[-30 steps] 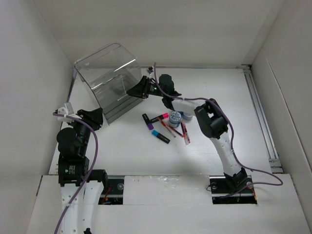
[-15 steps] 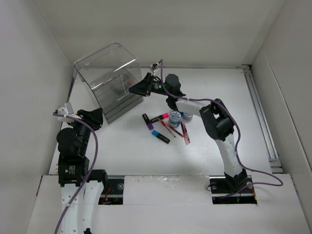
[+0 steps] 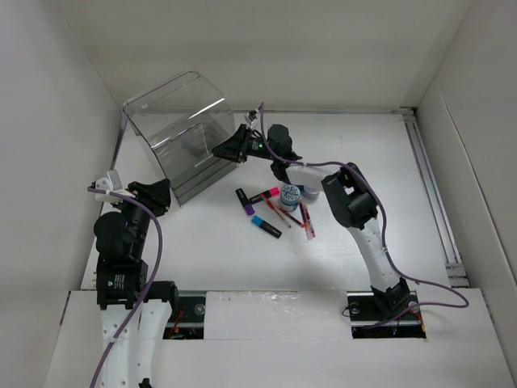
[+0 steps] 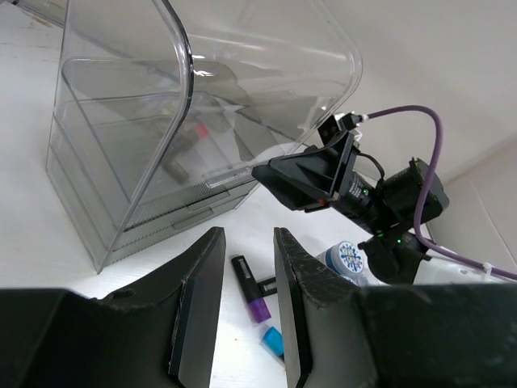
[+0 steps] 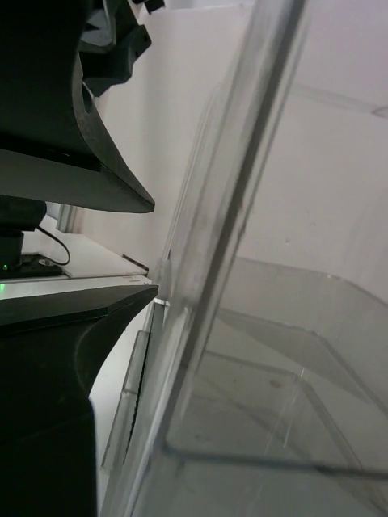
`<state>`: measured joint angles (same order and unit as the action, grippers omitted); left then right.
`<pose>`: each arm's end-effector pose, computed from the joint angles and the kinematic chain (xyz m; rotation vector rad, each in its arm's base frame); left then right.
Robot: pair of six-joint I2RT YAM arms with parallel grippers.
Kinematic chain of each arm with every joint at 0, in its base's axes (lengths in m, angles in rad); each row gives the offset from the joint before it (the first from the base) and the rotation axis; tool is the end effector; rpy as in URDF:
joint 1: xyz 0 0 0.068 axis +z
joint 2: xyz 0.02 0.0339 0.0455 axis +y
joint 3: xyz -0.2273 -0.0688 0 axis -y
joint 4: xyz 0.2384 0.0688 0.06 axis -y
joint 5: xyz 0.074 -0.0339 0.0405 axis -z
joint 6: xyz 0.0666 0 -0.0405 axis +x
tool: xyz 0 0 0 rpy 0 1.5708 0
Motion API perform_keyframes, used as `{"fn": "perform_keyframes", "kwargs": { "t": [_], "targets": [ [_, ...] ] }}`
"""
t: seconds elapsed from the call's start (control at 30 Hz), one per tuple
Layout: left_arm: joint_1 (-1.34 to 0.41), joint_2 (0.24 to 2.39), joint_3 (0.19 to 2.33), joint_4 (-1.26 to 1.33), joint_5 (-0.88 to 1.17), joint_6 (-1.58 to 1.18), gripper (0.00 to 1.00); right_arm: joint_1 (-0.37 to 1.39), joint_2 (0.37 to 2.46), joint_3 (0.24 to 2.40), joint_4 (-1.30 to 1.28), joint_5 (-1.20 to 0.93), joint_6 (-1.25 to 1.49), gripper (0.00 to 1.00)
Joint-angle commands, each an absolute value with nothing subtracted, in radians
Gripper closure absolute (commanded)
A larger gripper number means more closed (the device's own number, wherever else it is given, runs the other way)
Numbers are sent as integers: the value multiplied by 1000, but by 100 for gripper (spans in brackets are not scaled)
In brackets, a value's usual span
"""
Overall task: Sort the stationery into containers
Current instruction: Open the drawer
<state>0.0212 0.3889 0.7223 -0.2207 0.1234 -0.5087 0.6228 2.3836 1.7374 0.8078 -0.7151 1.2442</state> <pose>0.1547 -0.0049 0.3502 -0.2876 1.4492 -0.4866 0.4084 0.3471 0.1941 -0.1869 1.8019 1.9365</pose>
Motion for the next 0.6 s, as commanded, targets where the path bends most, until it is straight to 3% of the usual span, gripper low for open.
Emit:
{"fn": "perform_keyframes", "kwargs": {
  "t": [0.0, 0.57],
  "targets": [
    [18, 388, 741, -176, 130, -497, 73, 620, 2401, 1799, 811, -719, 1227, 53],
    [18, 388, 741, -178, 130, -488, 73, 649, 2464, 1890, 770, -730, 1227, 52]
  ]
}}
